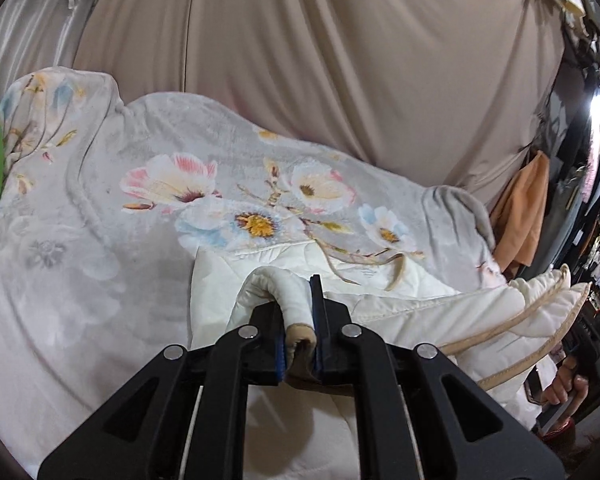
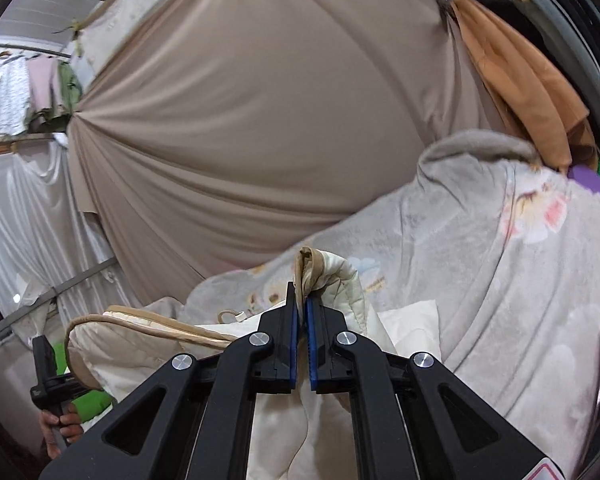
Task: Fold large clothes
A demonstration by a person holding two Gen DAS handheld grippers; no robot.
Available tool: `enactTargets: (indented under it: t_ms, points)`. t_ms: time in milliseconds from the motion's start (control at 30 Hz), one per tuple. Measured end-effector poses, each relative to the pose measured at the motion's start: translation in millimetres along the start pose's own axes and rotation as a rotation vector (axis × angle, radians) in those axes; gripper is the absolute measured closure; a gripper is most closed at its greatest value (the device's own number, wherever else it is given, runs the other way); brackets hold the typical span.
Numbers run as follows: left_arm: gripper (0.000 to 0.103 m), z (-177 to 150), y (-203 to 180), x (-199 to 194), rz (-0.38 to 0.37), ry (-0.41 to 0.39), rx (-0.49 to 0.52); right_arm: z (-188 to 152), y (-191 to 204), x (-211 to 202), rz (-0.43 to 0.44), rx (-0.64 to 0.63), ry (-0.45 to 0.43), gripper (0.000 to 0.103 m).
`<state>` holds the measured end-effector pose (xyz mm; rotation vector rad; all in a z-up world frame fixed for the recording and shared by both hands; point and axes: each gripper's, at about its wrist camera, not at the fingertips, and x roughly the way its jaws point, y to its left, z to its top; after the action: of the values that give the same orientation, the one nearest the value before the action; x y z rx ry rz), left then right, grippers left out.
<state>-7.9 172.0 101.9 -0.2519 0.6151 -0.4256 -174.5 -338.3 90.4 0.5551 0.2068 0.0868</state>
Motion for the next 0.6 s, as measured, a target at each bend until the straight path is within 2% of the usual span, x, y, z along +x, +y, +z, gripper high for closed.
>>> enactTargets:
  t_ms: [167, 333, 600]
  points:
    - [0.094, 5.2, 12.4, 51.5, 0.063, 0.072, -0.007, 5.1, -17.9, 52.8, -0.1, -0.01, 0.102, 0.099]
    - [0.093, -7.2, 35.3, 93.1, 0.065, 0.171, -0.055, -6.5, -40.2, 92.4, -0.156, 0.023, 0.218, 0.099]
    - [0.091, -21.6, 38.8, 126.1, 0.083, 0.215, -0.022, -25.9, -58.7, 129.2, -0.222, 0.023, 0.327, 0.099]
